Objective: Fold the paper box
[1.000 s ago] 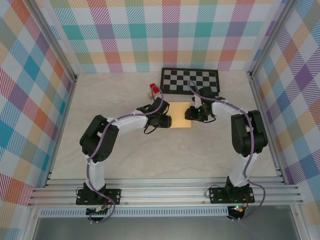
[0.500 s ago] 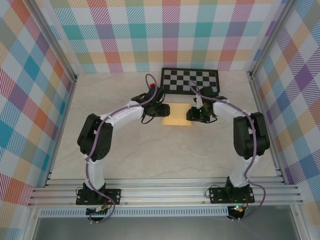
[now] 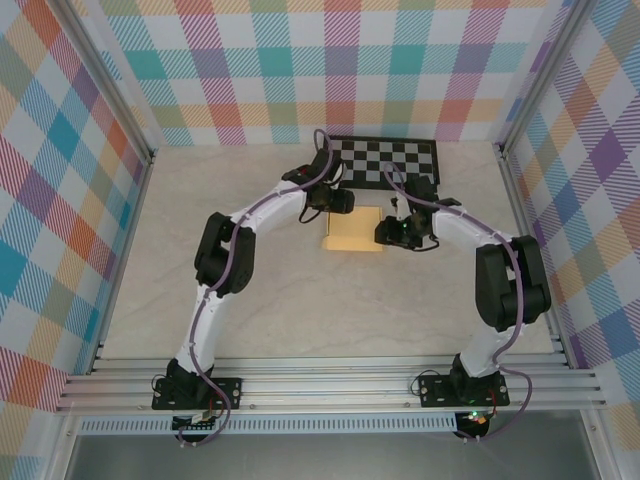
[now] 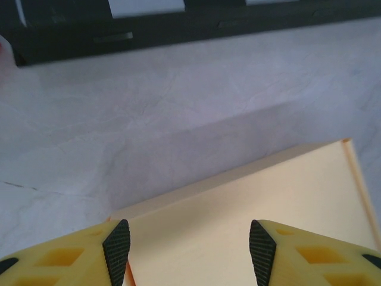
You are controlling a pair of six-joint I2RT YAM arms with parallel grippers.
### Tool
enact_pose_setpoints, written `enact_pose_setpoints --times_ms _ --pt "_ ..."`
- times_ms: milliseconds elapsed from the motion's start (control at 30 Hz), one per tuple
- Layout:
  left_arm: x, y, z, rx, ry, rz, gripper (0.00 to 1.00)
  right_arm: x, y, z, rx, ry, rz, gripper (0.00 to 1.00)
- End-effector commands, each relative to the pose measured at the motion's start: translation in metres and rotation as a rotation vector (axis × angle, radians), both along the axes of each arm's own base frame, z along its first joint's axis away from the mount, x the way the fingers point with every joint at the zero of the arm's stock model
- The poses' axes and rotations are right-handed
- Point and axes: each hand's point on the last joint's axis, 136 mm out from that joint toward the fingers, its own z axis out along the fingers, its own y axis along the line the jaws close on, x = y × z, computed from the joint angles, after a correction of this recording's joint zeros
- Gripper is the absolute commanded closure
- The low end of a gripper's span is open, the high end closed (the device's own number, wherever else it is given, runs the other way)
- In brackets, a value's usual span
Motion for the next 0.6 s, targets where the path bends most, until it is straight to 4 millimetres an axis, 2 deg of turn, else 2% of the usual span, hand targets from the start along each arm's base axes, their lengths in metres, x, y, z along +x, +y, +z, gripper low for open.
enact_pose_setpoints --times_ms 0,233,400,567 --pt "-0.004 0.002 -0.003 0.014 0.025 -0.045 0.41 -0.004 0.006 -0.006 0.052 0.019 -0.02 0.56" --pt "-0.021 0.009 -0.026 0.03 0.078 -0.037 0.41 0.003 0.015 -0.016 0.098 -0.01 0.01 0.58" --pt "-0.029 0.018 -0.024 0.052 0.088 -0.019 0.42 0.004 -0.002 -0.017 -0.017 -0.012 0.012 0.57" --pt "-0.038 0.025 -0.014 0.062 0.117 0.047 0.42 0.004 -0.013 -0.004 -0.059 -0.036 0.007 0.55"
